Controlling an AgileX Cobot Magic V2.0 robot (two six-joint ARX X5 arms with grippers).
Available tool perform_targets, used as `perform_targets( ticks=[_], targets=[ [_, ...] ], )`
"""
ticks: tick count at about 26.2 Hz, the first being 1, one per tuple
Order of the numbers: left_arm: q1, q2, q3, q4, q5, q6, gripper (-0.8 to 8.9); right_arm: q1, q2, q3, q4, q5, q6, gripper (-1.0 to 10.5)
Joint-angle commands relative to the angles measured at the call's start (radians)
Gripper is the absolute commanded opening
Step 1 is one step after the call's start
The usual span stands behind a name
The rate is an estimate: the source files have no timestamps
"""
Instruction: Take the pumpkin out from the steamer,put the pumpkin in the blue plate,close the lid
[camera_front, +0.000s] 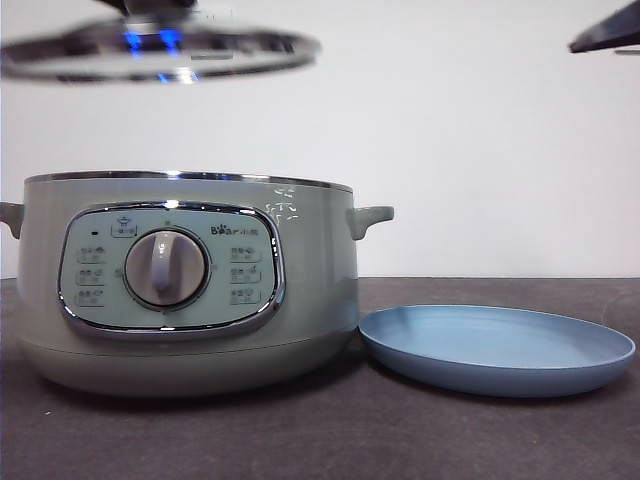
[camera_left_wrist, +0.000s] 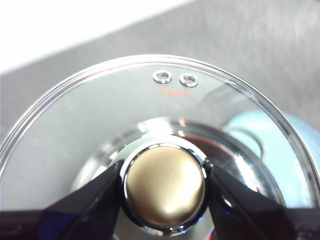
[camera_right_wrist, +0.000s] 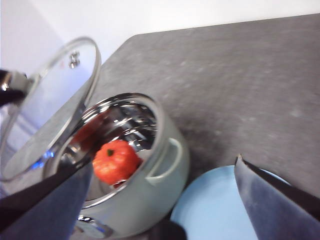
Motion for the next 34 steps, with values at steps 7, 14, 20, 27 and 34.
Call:
perform_targets(
  ticks=[7, 14, 20, 27, 34],
  targets=[
    [0.002, -0.209, 0.005, -0.010, -0.180, 0.011, -0.08, 0.219, 0.184, 0.175, -0.035, 0.094, -0.059, 5.8],
    [0.002, -0.339, 0.005, -0.054, -0.323, 0.015, -0.09, 0.404, 0.407, 0.426, -0.216, 0.228, -0.166, 5.8],
    [0.002, -0.409, 0.005, -0.099, -0.414, 0.019, -0.09, 0.550, 0.641, 0.691, -0.383, 0.378, -0.272, 6.7],
    [0.002, -0.420, 0.005, -0.169, -0.416, 0.019, -0.09, 0.665, 0.939, 0.961, -0.487, 0.482, -0.330, 6.7],
    [0.002, -0.420, 0.005, -0.172, -0.414, 0.018, -0.09, 0.707, 1.108, 0.968, -0.476, 0.500, -0.373, 6.7]
  ],
)
